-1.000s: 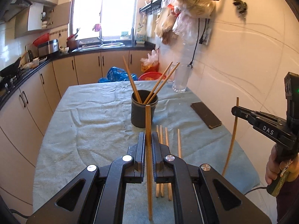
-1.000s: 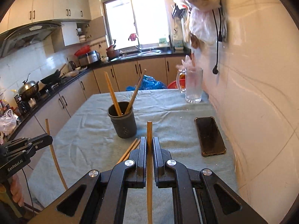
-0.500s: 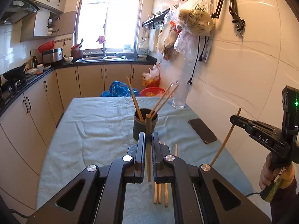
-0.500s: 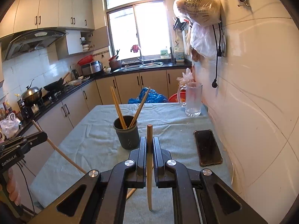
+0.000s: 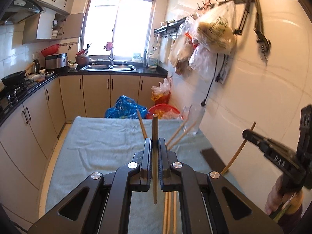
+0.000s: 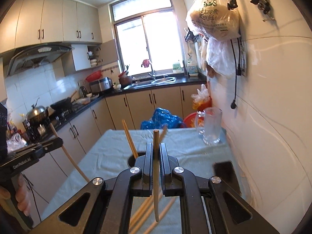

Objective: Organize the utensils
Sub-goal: 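Lower the chopsticks into the black cup and open both grippers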

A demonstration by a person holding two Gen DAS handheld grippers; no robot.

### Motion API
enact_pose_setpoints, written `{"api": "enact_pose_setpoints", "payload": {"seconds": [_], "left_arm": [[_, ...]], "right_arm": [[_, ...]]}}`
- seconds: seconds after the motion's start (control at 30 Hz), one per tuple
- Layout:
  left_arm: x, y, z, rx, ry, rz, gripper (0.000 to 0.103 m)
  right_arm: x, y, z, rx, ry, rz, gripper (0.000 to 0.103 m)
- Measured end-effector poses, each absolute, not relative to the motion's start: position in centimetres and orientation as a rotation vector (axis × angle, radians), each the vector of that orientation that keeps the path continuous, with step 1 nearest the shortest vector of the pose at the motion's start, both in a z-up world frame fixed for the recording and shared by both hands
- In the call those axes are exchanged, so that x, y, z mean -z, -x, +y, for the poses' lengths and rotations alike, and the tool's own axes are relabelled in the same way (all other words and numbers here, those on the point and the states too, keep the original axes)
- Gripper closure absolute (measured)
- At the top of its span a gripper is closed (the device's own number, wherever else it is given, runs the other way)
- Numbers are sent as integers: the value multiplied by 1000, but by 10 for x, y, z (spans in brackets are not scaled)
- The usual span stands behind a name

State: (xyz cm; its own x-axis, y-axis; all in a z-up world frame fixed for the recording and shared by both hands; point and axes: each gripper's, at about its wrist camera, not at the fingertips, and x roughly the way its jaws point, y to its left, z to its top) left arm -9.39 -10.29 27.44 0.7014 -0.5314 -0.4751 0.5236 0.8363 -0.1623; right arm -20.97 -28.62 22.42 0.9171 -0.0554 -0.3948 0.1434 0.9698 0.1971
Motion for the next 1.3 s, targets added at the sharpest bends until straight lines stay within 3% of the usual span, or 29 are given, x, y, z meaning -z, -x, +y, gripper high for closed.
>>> {"api": "enact_pose_setpoints", "payload": {"seconds": [0.43, 0.9, 1.0, 1.03, 1.13, 1.3], "left_arm": [[-287, -10, -162, 522, 56, 532, 97], [-219, -53, -172, 495, 44, 669, 97], [-219, -51, -164, 500, 69, 688, 90], [-220, -49, -160, 497, 77, 686, 83], [-225, -38, -146, 481, 94, 668, 71], [-232, -10, -119, 469, 105, 639, 64]], "right_arm": [[-253, 109, -295, 81, -331, 308, 96], [-182, 49, -322, 104, -428, 456, 95], [-178, 48, -330, 101, -470, 467, 80], [-179, 51, -331, 107, -470, 461, 72], [-185, 63, -333, 121, -460, 446, 70], [-195, 92, -335, 141, -443, 434, 61]]}}
